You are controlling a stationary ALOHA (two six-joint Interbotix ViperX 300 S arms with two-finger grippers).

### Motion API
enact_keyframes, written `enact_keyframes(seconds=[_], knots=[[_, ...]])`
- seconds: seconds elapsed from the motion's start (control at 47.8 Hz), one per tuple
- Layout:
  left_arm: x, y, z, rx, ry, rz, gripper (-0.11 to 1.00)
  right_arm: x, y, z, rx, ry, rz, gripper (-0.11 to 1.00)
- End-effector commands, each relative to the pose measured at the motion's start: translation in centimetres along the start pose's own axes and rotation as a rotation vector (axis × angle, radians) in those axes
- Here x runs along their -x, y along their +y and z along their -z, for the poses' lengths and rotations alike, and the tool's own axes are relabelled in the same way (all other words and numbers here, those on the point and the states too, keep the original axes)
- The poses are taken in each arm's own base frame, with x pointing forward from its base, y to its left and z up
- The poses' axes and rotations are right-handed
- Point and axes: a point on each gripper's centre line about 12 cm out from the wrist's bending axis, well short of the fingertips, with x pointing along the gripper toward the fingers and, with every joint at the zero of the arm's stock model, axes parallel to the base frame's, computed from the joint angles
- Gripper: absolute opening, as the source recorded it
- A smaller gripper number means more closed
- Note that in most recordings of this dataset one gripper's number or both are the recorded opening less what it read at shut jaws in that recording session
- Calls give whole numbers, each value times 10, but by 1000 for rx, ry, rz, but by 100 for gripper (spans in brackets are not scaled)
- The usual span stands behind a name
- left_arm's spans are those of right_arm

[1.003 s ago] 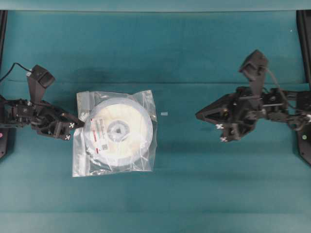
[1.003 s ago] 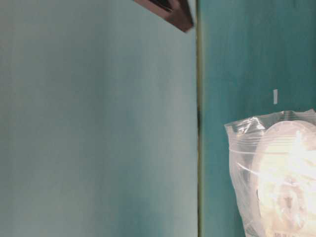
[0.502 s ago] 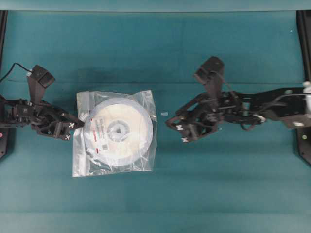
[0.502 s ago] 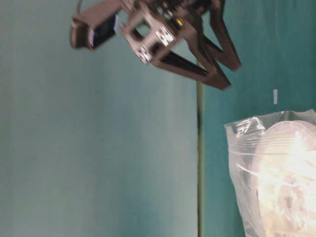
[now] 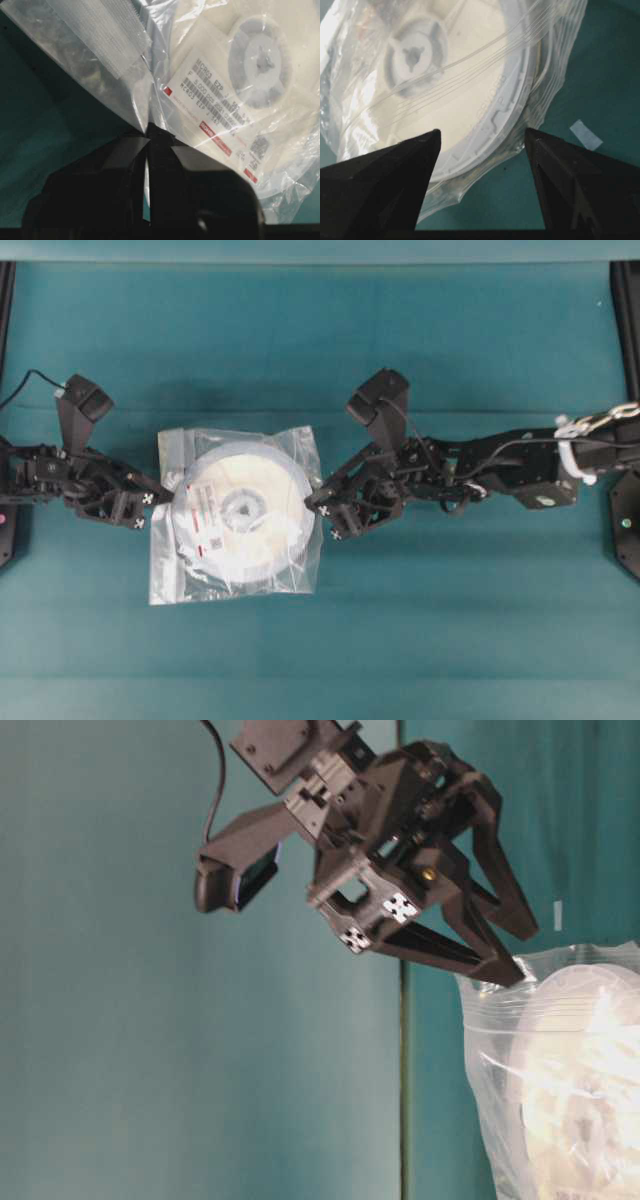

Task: Take out the reel from the clear zip bag.
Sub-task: 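Reach the right gripper into the bag opening toward the white reel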

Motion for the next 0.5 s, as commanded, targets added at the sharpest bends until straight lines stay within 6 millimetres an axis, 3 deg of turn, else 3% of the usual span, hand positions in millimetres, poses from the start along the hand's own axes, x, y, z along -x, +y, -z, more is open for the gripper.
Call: enact_keyframes(seconds=[0.0,0.481], knots=[[0,-6,-4,-5,-16,23,0,-3,6,-3,-11,-10,-14,84],[1,-7,-5,-5,-20,27,0,-16,7,-2,-10,0,-6,84]])
